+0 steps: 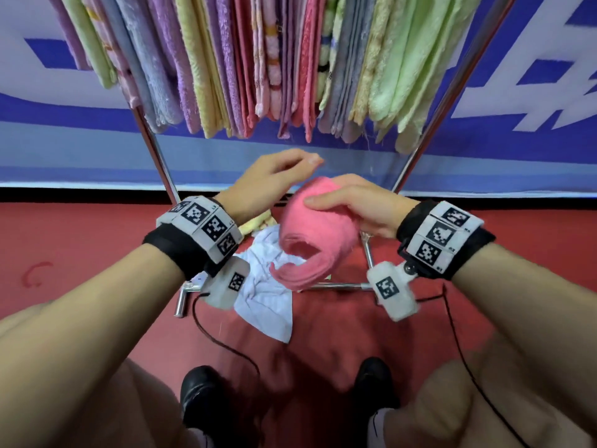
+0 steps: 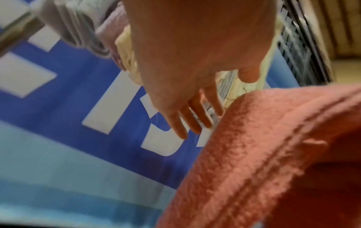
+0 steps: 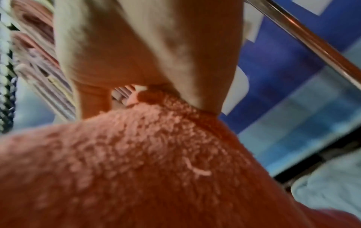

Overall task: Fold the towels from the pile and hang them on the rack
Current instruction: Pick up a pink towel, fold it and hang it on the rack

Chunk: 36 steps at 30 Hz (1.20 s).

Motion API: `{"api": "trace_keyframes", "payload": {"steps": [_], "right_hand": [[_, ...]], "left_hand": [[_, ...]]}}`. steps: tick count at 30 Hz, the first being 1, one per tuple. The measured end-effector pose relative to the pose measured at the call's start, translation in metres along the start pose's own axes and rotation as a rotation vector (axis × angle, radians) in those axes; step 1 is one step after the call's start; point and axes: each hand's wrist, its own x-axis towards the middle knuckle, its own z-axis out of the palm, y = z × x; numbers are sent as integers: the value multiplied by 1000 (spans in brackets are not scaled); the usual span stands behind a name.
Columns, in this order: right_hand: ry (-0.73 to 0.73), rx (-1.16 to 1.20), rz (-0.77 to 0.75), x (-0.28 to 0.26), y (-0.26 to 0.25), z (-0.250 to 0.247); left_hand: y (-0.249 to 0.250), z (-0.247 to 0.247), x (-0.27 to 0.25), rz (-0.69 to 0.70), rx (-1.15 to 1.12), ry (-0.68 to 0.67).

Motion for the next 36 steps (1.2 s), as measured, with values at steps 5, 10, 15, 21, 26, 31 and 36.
{"api": "trace_keyframes", "payload": {"steps": [5, 10, 15, 21, 26, 31, 36], "right_hand": [[-161, -101, -26, -44, -92, -44], [-98, -174, -120, -89, -177, -88], [69, -263, -312, -126, -263, -126], [313, -21, -491, -126, -309, -172], [540, 40, -404, -104, -291, -190], [599, 31, -314, -81, -282, -196], [689, -113, -200, -67, -284, -206]], "left_hand": [[64, 15, 6, -65, -330, -198], [166, -1, 27, 75, -288, -245], [277, -23, 40, 243, -180, -214], [391, -40, 68, 357, -86, 229], [413, -44, 101, 271, 80, 391], [407, -46, 126, 228, 344, 467], [409, -34, 136, 177, 864, 432]]}}
